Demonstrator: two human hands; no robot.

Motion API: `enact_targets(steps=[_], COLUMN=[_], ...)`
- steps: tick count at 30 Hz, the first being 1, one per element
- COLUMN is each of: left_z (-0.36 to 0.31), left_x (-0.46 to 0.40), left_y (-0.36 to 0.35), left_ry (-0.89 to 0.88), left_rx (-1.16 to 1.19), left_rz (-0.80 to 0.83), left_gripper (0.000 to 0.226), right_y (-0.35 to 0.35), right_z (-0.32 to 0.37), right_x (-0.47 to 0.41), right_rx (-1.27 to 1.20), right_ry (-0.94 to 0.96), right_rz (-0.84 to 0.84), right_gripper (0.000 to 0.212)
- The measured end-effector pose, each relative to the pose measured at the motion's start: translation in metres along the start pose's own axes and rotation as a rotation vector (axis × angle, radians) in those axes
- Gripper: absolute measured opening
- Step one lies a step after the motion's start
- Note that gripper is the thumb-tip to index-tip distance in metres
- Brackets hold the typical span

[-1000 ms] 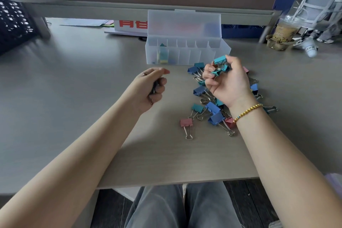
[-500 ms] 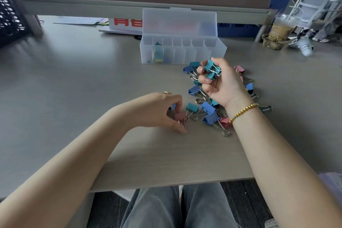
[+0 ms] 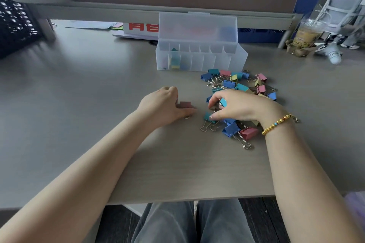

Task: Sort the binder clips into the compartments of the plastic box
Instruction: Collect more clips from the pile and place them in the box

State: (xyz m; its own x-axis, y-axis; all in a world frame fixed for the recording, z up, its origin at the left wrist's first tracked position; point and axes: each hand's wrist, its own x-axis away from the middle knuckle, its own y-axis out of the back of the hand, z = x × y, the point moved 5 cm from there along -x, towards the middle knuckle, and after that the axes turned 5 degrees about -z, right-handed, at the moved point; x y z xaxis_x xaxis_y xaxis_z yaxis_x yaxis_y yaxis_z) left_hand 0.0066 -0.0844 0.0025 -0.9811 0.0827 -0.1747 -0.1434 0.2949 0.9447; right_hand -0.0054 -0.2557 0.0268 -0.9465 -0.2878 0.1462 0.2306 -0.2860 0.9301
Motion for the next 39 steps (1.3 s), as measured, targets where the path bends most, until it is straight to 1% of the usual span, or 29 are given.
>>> enact_targets(steps=[2, 4, 5, 7, 8, 10, 12, 14, 15, 17, 19, 24, 25, 27, 29, 31, 32, 33, 35, 36, 37, 39], left_z=[-0.002, -0.001, 0.000, 0.004, 0.005, 0.010, 0.017, 0.017, 0.013, 0.002, -0.003, 0.003, 0.004, 0.010, 0.017, 0.022, 0.023, 0.024, 0.025, 0.025, 0.024, 0.021], left_x=[-0.005, -0.007, -0.007, -0.008, -0.008, -0.009, -0.007, -0.005, -0.005, -0.006, -0.007, -0.008, -0.008, -0.010, -0.012, -0.012, -0.012, -0.012, -0.011, -0.011, -0.010, -0.008], left_y=[0.001, 0.004, 0.005, 0.003, 0.003, 0.003, 0.005, 0.006, 0.005, 0.002, 0.001, -0.004, -0.004, -0.001, 0.003, 0.006, 0.007, 0.007, 0.006, 0.005, 0.005, 0.002], left_ry=[-0.007, -0.015, -0.018, -0.031, -0.038, -0.031, 0.019, 0.040, 0.017, -0.056, -0.090, -0.107, -0.104, -0.056, 0.022, 0.085, 0.117, 0.156, 0.243, 0.284, 0.320, 0.382], left_rx=[0.033, 0.066, 0.073, 0.066, 0.060, 0.062, 0.092, 0.086, 0.052, 0.022, 0.045, 0.051, 0.076, 0.205, 0.388, 0.540, 0.606, 0.694, 0.933, 1.041, 1.121, 1.239], left_rz=[-0.024, -0.045, -0.047, -0.043, -0.038, -0.014, 0.008, 0.015, 0.014, -0.008, -0.027, -0.057, -0.078, -0.134, -0.178, -0.184, -0.175, -0.157, -0.108, -0.083, -0.056, 0.004], left_gripper=[0.045, 0.030, 0.027, 0.027, 0.026, 0.029, 0.044, 0.056, 0.057, 0.049, 0.040, 0.034, 0.033, 0.029, 0.026, 0.023, 0.021, 0.018, 0.013, 0.014, 0.015, 0.017], right_y=[-0.003, -0.005, -0.007, -0.008, -0.008, -0.008, -0.009, -0.011, -0.013, -0.014, -0.014, -0.015, -0.015, -0.013, -0.010, -0.008, -0.007, -0.008, -0.010, -0.011, -0.012, -0.014], right_z=[0.002, 0.004, 0.006, 0.009, 0.010, 0.009, 0.008, 0.009, 0.009, 0.012, 0.014, 0.014, 0.015, 0.017, 0.015, 0.012, 0.011, 0.010, 0.008, 0.009, 0.010, 0.010], right_x=[-0.004, -0.009, -0.012, -0.016, -0.016, -0.016, -0.013, -0.013, -0.014, -0.016, -0.016, -0.013, -0.014, -0.014, -0.014, -0.017, -0.019, -0.021, -0.026, -0.027, -0.027, -0.027], right_rx=[-0.012, -0.008, 0.017, 0.076, 0.064, -0.051, -0.125, -0.091, -0.055, 0.003, 0.042, 0.147, 0.166, 0.153, 0.017, -0.183, -0.347, -0.591, -1.189, -1.432, -1.603, -1.801], right_ry=[-0.007, -0.035, -0.046, -0.040, -0.027, 0.008, 0.042, 0.057, 0.058, 0.061, 0.050, 0.011, 0.015, 0.027, 0.022, 0.022, 0.029, 0.037, 0.036, 0.026, 0.016, 0.013], right_rz=[-0.011, -0.077, -0.126, -0.214, -0.231, -0.195, -0.115, -0.079, -0.084, -0.111, -0.132, -0.136, -0.149, -0.196, -0.239, -0.261, -0.250, -0.217, -0.091, -0.015, 0.047, 0.112], right_gripper=[0.027, 0.021, 0.020, 0.023, 0.026, 0.031, 0.041, 0.047, 0.046, 0.036, 0.029, 0.038, 0.039, 0.039, 0.034, 0.031, 0.030, 0.029, 0.027, 0.027, 0.026, 0.027])
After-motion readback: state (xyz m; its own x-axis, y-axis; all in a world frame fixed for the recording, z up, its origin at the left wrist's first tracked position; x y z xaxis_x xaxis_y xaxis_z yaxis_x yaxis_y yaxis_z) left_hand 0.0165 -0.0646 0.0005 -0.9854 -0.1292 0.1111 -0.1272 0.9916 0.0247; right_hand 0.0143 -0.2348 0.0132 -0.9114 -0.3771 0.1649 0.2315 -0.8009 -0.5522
